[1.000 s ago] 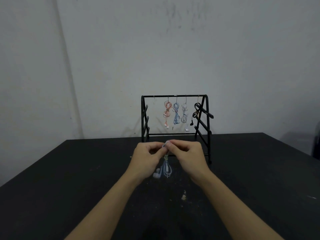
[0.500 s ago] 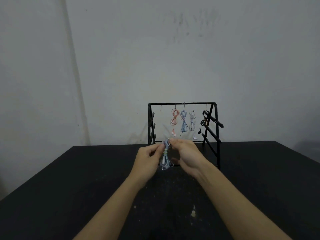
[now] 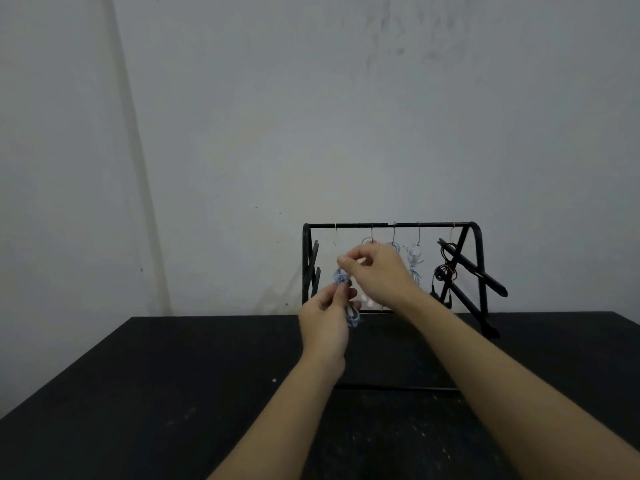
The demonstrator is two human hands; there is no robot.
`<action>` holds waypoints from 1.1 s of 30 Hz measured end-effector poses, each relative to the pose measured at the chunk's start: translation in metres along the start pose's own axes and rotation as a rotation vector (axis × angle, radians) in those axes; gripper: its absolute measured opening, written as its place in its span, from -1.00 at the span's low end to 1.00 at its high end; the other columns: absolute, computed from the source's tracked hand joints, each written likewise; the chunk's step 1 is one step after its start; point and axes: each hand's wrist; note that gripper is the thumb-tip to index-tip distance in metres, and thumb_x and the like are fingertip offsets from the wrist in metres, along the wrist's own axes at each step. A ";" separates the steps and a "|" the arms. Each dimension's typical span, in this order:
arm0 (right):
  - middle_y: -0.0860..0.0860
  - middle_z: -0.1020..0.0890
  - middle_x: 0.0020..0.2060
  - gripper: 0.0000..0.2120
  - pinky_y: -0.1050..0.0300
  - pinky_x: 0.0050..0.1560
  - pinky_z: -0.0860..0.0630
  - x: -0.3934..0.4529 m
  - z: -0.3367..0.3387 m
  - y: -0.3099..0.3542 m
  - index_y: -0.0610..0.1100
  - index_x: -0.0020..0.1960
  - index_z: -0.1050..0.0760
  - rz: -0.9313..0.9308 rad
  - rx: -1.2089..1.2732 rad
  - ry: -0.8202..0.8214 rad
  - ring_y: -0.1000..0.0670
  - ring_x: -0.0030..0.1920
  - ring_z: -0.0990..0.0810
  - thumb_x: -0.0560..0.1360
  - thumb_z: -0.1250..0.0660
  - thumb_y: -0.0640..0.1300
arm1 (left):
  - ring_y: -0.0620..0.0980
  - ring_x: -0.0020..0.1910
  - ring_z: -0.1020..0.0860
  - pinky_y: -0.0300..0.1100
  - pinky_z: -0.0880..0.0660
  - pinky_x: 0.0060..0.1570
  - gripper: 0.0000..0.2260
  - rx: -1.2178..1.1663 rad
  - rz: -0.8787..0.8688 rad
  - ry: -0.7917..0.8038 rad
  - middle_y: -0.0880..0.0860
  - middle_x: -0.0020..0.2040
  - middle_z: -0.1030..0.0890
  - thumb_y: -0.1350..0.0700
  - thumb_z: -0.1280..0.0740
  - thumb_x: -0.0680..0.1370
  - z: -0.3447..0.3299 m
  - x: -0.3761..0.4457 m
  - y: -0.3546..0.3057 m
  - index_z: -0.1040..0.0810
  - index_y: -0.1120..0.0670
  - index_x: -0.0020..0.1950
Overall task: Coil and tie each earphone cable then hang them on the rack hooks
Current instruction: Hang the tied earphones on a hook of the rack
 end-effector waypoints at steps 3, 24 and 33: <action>0.08 -0.55 -0.14 -0.88 0.17 -0.01 -0.34 0.041 -0.003 -0.010 -0.11 -0.06 -0.58 0.148 -0.188 -0.097 0.09 -0.08 -0.44 0.53 -0.29 -0.11 | -0.10 -0.23 -0.56 -0.24 -0.51 -0.13 -0.84 -0.021 -0.017 -0.082 -0.01 -0.21 -0.61 0.16 -0.26 0.58 -0.013 0.024 0.009 -0.59 0.01 -0.14; 0.03 -0.64 -0.13 -0.84 0.04 -0.06 -0.09 0.125 -0.009 -0.027 0.09 0.02 -0.63 0.190 -0.544 -0.029 0.00 0.13 -0.38 0.54 -0.29 -0.05 | -0.13 -0.24 -0.50 -0.31 -0.45 -0.24 -0.84 -0.031 -0.124 -0.183 -0.04 -0.19 -0.58 0.10 -0.21 0.60 -0.035 0.110 0.035 -0.58 -0.04 -0.06; 0.06 -0.67 -0.11 -0.86 0.05 -0.06 -0.10 0.126 -0.006 -0.024 0.09 0.02 -0.63 0.135 -0.490 0.008 0.05 -0.03 -0.41 0.51 -0.33 -0.04 | -0.14 -0.28 -0.46 -0.31 -0.44 -0.24 -0.83 -0.051 -0.084 -0.137 -0.03 -0.23 -0.57 0.11 -0.20 0.60 -0.034 0.112 0.035 -0.59 0.02 -0.04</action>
Point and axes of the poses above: each hand's wrist, its own x-axis towards the middle knuckle, its own z-axis out of the back of the hand, y = z × x
